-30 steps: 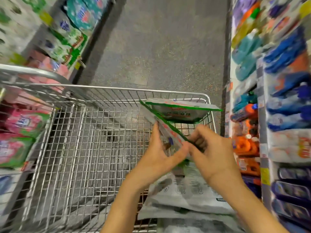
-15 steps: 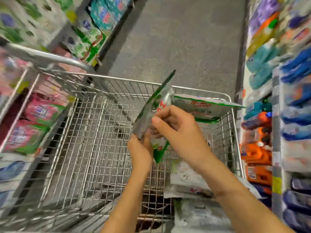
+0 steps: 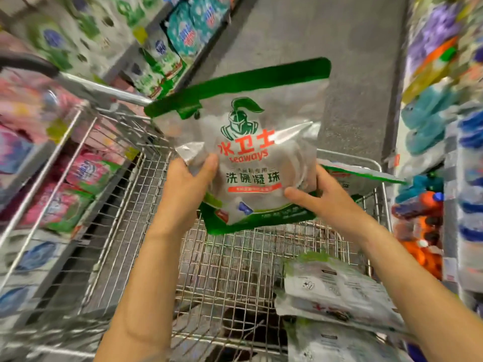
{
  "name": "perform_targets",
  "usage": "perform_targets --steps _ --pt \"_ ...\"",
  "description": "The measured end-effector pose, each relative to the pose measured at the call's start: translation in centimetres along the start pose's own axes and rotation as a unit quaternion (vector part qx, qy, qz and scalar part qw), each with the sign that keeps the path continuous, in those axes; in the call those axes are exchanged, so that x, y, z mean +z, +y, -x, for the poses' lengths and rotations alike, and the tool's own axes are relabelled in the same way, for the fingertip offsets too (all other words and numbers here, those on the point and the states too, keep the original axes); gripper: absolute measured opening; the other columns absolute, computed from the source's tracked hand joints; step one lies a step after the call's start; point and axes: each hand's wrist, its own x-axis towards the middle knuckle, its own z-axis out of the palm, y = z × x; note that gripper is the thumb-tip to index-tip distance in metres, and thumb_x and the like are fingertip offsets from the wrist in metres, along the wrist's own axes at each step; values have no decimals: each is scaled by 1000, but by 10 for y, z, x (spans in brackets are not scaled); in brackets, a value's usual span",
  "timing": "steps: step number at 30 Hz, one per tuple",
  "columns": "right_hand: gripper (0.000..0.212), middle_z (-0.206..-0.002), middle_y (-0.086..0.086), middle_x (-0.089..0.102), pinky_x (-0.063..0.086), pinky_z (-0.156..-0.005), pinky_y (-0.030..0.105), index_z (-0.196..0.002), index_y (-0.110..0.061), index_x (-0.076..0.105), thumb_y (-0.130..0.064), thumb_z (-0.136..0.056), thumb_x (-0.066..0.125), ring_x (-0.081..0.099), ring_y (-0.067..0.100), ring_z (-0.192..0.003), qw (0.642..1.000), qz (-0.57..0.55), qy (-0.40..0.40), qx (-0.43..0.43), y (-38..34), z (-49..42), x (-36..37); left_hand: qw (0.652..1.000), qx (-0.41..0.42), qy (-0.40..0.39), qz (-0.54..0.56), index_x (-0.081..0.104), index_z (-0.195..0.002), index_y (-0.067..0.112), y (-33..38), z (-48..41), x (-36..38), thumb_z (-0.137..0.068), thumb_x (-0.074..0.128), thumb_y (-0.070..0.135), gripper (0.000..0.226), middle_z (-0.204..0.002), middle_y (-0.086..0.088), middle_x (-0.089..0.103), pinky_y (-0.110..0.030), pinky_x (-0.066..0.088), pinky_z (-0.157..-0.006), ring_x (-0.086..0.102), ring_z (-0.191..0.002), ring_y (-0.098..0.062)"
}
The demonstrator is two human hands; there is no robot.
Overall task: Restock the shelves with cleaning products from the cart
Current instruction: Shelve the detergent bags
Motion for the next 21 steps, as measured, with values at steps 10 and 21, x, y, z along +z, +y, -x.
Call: perform_targets --steps 10,21 --pt "10 -75 -10 69 48 -65 19 -83 -24 70 -30 -84 62 61 6 -69 965 -116 212 -96 -15 10 16 994 -39 -32 94 56 -112 27 -6 11 6 -72 69 55 50 -110 0 70 -30 56 -81 68 -100 -17" --pt "12 -75 -10 70 48 -76 36 -81 -25 66 -37 -82 62 62 14 -77 948 -116 284 -86 -39 41 15 999 38 -9 26 60 -92 26 0 31 33 -78 60 51 29 -76 18 72 -11 50 -56 68 -69 3"
